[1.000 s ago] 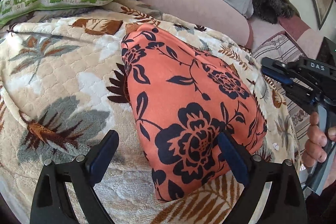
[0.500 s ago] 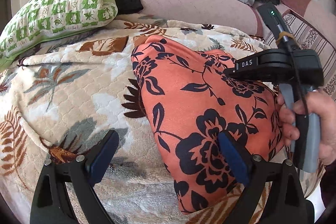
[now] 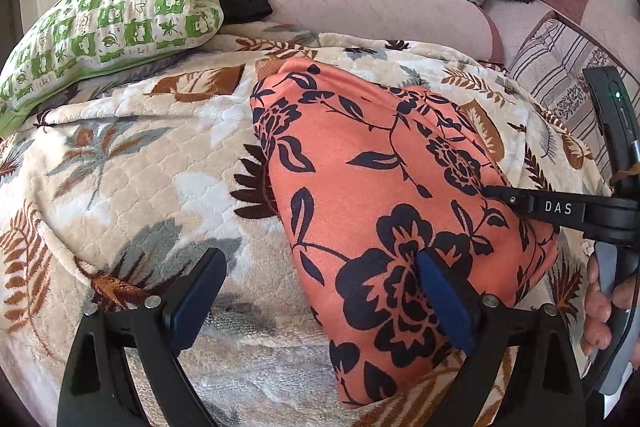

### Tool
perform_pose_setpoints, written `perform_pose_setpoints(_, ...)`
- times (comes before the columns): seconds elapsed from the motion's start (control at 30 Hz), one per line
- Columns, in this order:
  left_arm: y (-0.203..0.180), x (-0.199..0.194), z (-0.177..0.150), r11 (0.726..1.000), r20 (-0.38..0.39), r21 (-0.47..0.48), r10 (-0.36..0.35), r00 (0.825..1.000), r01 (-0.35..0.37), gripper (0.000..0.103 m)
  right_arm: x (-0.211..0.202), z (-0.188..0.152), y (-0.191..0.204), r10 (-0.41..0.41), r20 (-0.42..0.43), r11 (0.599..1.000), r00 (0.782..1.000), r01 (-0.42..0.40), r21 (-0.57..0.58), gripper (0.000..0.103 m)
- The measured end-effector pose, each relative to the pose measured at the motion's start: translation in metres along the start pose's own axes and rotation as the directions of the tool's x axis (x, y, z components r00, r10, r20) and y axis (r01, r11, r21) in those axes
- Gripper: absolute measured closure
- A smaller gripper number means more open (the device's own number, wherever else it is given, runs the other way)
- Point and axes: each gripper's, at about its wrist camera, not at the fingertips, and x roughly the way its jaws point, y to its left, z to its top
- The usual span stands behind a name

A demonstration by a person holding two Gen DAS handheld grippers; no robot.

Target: Fold small clothes

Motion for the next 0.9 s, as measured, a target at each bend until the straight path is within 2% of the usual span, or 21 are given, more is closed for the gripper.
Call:
perform_pose_setpoints(0.13, 0.003, -0.002, 0.001, 1.0, -0.008, -0.014, -0.004, 1.0, 0.004, 0.007, -0.004, 0.025, 0.015, -0.055, -0.097, 0.998, 0.994, 0.056, 0.01, 0.087)
perform_pose_setpoints(0.2, 0.004, -0.003, 0.003, 0.999, -0.018, -0.03, -0.014, 1.0, 0.014, 0.007, -0.014, 0.041, 0.024, 0.024, -0.061, 0.999, 0.998, -0.023, 0.031, 0.087)
perform_pose_setpoints(0.27, 0.005, -0.004, 0.003, 0.999, -0.026, -0.037, -0.023, 0.999, 0.022, 0.007, -0.017, 0.056, 0.042, 0.077, -0.036, 0.997, 0.996, -0.077, -0.001, 0.087)
perform_pose_setpoints(0.33, 0.006, -0.006, 0.003, 0.999, -0.03, -0.036, -0.029, 0.999, 0.027, 0.007, -0.008, 0.071, 0.063, 0.107, -0.052, 0.993, 0.993, -0.109, -0.044, 0.087)
perform_pose_setpoints(0.43, 0.01, -0.011, 0.005, 0.998, -0.028, -0.039, -0.041, 0.999, 0.04, 0.007, 0.018, 0.088, 0.091, 0.189, -0.106, 0.977, 0.976, -0.198, -0.085, 0.087)
perform_pose_setpoints(0.53, 0.016, -0.014, 0.008, 0.998, -0.016, -0.047, -0.042, 0.999, 0.041, 0.007, 0.044, 0.099, 0.114, 0.237, -0.127, 0.965, 0.963, -0.249, -0.087, 0.087)
perform_pose_setpoints(0.6, 0.018, -0.01, 0.008, 0.998, -0.017, -0.048, -0.037, 0.999, 0.037, 0.007, 0.067, 0.102, 0.123, 0.229, -0.143, 0.967, 0.963, -0.242, -0.084, 0.087)
perform_pose_setpoints(0.67, 0.017, -0.001, 0.007, 0.999, -0.041, -0.034, -0.017, 0.999, 0.016, 0.005, 0.1, 0.098, 0.126, 0.16, -0.174, 0.979, 0.972, -0.179, -0.097, 0.087)
perform_pose_setpoints(0.7, 0.017, 0.004, 0.006, 0.999, -0.058, -0.03, -0.028, 0.998, 0.026, 0.005, 0.105, 0.098, 0.121, 0.19, -0.154, 0.977, 0.97, -0.202, -0.071, 0.087)
perform_pose_setpoints(0.73, 0.017, 0.007, 0.005, 0.998, -0.071, -0.036, -0.045, 0.996, 0.043, 0.004, 0.102, 0.099, 0.115, 0.213, -0.133, 0.974, 0.968, -0.221, -0.047, 0.087)
perform_pose_setpoints(0.8, 0.018, 0.009, 0.006, 0.997, -0.082, -0.055, -0.061, 0.995, 0.057, 0.004, 0.097, 0.101, 0.11, 0.229, -0.154, 0.972, 0.961, -0.235, -0.019, 0.087)
perform_pose_setpoints(0.9, 0.014, 0.003, 0.005, 0.999, -0.066, -0.033, -0.039, 0.997, 0.037, 0.004, 0.073, 0.097, 0.101, 0.211, -0.158, 0.975, 0.965, -0.219, -0.037, 0.087)
